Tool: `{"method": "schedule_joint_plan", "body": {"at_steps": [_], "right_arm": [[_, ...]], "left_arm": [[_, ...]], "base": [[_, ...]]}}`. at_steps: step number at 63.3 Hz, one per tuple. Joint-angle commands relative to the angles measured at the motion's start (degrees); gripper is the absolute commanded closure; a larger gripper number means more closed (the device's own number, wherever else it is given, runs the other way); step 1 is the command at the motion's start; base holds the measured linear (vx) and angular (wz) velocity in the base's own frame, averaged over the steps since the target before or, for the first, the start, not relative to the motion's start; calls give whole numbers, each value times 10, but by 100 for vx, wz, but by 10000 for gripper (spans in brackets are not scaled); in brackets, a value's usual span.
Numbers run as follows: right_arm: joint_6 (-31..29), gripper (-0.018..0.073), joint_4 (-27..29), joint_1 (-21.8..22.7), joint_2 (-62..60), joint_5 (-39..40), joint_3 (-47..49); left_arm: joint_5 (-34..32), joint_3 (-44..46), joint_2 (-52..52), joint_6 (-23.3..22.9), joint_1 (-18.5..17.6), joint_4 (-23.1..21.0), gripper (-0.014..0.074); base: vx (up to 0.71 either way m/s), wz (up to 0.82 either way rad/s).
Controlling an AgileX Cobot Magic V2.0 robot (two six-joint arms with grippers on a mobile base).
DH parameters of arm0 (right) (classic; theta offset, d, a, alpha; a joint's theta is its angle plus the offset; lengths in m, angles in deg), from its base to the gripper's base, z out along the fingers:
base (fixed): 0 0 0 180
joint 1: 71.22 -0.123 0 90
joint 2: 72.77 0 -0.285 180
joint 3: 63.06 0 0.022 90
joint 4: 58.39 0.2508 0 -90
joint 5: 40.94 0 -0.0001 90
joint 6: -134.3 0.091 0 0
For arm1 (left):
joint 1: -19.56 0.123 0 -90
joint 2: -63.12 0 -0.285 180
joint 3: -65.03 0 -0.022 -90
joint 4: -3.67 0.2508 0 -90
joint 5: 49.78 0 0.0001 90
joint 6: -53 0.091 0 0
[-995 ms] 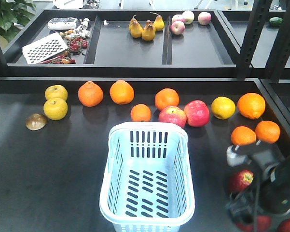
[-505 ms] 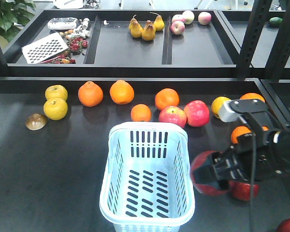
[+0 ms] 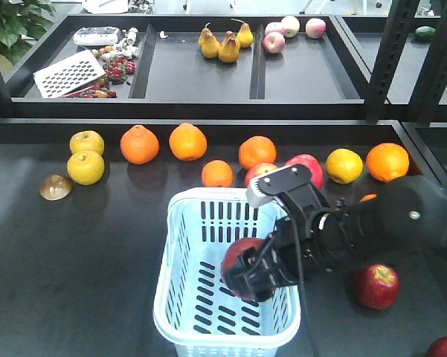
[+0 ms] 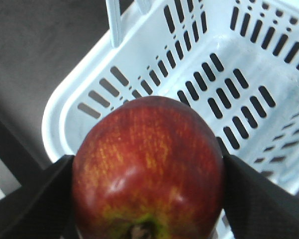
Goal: Pick three apples into basket with both arms
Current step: 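Carry the red apple over the basket and release it inside, then move the right gripper back and grasp a second red apple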
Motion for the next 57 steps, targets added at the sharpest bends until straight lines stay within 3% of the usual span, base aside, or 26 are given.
{"method": "schedule_joint_plan", "body": {"at_steps": [1,12,25,34,43,49,57], "right_arm": [[-10,0,12,-1,-6,41,31],[-12,-168,11,-1,-3,63,32],[-5,-158,9,17,-7,44,32],[20,-145,-11,87,-19,-24,32],[86,-133,-94,186,-22,-75,31],[130,-125,-163,255,-22,-74,31],[136,-120,-186,307,-6,-42,31]], "left_arm": [[-34,14,-3,-5,1,0,3],[-34,14,-3,-5,1,0,3],[-34,14,-3,-5,1,0,3],[-34,14,-3,-5,1,0,3],[-34,14,-3,-5,1,0,3],[-34,14,-3,-5,1,0,3],[-34,14,-3,-5,1,0,3]], "base": [[0,0],[0,0],[0,0],[0,0],[0,0],[0,0],[0,0]]}}
